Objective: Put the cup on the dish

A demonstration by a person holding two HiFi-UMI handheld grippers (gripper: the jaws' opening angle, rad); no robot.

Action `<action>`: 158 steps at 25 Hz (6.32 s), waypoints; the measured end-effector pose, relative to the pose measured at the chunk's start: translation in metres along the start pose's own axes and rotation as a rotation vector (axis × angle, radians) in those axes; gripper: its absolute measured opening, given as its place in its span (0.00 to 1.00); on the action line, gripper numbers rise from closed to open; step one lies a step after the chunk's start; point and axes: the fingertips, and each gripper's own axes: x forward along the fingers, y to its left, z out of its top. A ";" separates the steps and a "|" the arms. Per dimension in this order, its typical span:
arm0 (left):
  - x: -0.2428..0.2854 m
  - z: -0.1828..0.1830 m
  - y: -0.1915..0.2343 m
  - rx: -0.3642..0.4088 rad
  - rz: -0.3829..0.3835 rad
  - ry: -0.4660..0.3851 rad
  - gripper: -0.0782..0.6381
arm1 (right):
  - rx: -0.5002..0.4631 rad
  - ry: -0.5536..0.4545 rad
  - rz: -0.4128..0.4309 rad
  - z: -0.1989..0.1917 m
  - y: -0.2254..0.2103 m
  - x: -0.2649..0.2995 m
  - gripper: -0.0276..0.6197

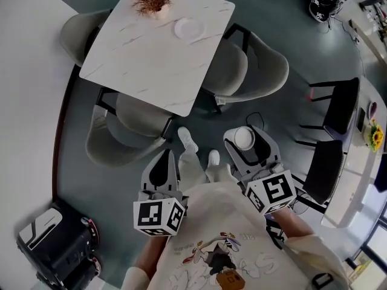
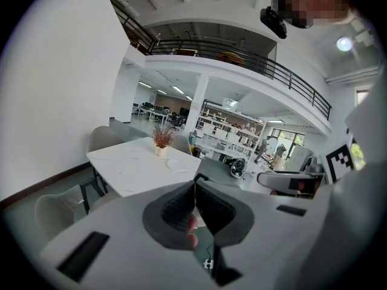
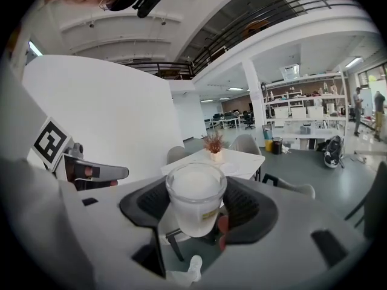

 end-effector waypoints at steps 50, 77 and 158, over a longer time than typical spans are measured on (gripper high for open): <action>0.309 0.172 0.115 -0.052 -0.051 -0.054 0.12 | -0.123 -0.053 0.076 0.150 -0.111 0.343 0.46; 0.436 0.132 0.122 0.095 0.001 0.056 0.12 | -0.189 0.027 0.216 0.081 -0.169 0.463 0.46; 0.552 0.045 0.171 0.131 0.059 0.067 0.12 | -0.266 0.049 0.107 -0.029 -0.194 0.552 0.46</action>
